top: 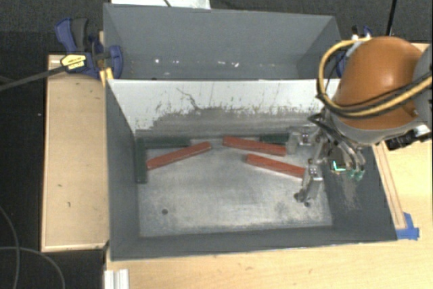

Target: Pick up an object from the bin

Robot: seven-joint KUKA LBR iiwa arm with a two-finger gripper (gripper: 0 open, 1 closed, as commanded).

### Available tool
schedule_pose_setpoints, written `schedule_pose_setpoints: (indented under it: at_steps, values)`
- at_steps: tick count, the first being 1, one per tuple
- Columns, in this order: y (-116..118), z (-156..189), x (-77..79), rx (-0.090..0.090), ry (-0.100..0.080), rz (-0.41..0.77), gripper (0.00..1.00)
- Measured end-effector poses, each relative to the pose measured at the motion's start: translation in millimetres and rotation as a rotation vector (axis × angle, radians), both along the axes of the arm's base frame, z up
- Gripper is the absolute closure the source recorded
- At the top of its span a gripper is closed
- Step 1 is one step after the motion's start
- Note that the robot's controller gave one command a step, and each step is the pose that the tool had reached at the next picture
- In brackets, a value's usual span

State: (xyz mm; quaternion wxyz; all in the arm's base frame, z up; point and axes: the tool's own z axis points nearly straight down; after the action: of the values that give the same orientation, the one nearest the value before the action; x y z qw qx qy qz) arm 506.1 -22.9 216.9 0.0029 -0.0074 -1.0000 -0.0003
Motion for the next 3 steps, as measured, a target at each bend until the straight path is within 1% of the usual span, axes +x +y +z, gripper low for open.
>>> schedule_pose_setpoints:
  at_steps: [1,2,3]
  values:
    - [0.0,4.0,1.7,-0.001,-0.008,0.001,0.00]
    - [1.7,-65.8,44.8,-0.001,-0.014,0.058,0.00]
    - [3.0,-67.6,76.2,0.000,-0.004,0.070,0.00]
